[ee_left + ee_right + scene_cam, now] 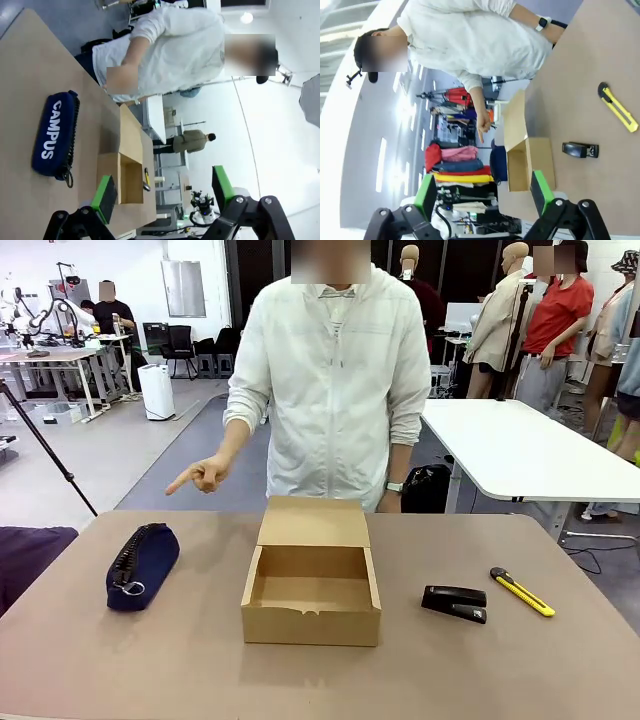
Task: Pack the items into the box.
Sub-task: Pick up the item specified by the human and place it in the Mailer Box.
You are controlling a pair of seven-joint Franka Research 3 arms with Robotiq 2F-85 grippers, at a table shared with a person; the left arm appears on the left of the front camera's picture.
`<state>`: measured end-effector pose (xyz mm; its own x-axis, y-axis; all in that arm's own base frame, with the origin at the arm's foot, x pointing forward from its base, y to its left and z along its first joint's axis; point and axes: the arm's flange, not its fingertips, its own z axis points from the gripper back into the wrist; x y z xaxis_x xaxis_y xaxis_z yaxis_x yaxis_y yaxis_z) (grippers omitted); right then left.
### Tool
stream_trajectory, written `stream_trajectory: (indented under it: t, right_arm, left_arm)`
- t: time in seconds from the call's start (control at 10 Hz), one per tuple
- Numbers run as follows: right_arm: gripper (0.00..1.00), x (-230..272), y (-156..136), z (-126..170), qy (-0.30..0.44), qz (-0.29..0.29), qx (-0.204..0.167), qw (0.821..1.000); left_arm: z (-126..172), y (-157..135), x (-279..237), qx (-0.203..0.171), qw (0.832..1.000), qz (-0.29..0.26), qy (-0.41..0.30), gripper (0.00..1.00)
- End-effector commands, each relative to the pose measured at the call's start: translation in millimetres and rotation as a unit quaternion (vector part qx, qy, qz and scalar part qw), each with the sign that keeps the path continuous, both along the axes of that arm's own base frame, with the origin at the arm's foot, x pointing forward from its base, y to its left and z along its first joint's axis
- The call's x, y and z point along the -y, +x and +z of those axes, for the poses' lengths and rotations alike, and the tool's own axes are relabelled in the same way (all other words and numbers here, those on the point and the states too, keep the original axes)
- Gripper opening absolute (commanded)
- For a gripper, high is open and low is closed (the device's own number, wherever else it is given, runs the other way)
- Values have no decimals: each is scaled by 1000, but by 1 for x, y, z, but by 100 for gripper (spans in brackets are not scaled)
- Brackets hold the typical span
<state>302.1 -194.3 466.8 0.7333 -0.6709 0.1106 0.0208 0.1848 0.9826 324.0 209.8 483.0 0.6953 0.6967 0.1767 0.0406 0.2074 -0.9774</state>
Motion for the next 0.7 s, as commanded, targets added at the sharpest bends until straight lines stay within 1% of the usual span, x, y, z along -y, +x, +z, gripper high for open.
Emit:
stream_trajectory:
  t: [0.0,0.5,0.6]
  right_arm:
    - [100,-14,-3,25,-24,19,16,999]
    - [100,-14,-3,25,-24,19,16,999]
    - [100,-14,-3,25,-24,19,16,999]
  left_arm:
    - [13,-2,2,-4,1000,-14,8,100]
    - [13,-2,2,-4,1000,-14,8,100]
    - [11,0,3,1,1000,-8,10,100]
